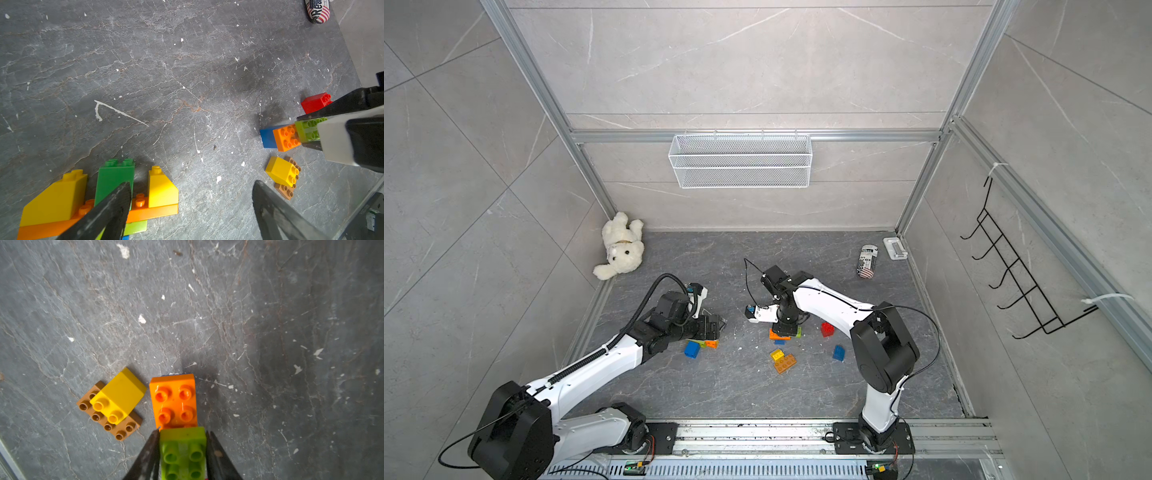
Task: Assemble a fork with lego
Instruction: Assemble the lego brick with the lego brick.
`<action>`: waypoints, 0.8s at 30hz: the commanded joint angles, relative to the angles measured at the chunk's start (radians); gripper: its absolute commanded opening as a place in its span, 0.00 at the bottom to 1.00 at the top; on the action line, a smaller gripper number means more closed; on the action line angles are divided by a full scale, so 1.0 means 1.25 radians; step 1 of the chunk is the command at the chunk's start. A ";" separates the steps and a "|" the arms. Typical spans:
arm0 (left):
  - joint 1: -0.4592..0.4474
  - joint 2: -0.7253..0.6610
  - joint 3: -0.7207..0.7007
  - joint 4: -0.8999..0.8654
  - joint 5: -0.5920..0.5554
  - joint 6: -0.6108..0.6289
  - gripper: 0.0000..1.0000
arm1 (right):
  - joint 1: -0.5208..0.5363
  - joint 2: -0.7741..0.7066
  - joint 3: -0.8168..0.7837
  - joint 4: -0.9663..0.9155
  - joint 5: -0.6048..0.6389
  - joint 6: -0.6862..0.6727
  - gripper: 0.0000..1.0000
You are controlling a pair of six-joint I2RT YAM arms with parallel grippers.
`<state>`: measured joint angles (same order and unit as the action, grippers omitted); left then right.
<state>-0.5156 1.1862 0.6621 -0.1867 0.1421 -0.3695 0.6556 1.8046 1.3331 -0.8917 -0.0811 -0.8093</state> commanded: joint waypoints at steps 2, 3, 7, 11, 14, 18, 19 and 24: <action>0.009 -0.002 0.022 0.010 0.018 0.013 0.94 | -0.001 -0.021 -0.044 0.018 0.002 -0.020 0.36; 0.011 -0.002 0.019 0.011 0.018 0.014 0.93 | -0.001 -0.024 -0.047 0.021 0.004 -0.022 0.37; 0.016 -0.003 0.016 0.011 0.022 0.015 0.93 | -0.002 -0.016 -0.042 0.019 0.008 -0.029 0.38; 0.019 -0.007 0.013 0.012 0.023 0.012 0.94 | -0.001 -0.008 -0.041 0.010 -0.003 -0.029 0.37; 0.020 -0.009 0.011 0.013 0.024 0.012 0.93 | -0.003 -0.019 -0.057 0.022 0.003 -0.036 0.37; 0.022 -0.011 0.009 0.011 0.026 0.013 0.93 | -0.004 -0.023 -0.075 0.041 -0.028 -0.034 0.37; 0.023 -0.012 0.009 0.011 0.025 0.013 0.93 | -0.004 -0.021 -0.087 0.054 -0.033 -0.030 0.37; 0.025 -0.026 0.006 0.002 0.022 0.013 0.93 | -0.011 -0.026 -0.145 0.118 -0.075 0.002 0.35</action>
<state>-0.4900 1.1828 0.6621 -0.1875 0.1596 -0.3695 0.6437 1.7412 1.2201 -0.7685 -0.1177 -0.8314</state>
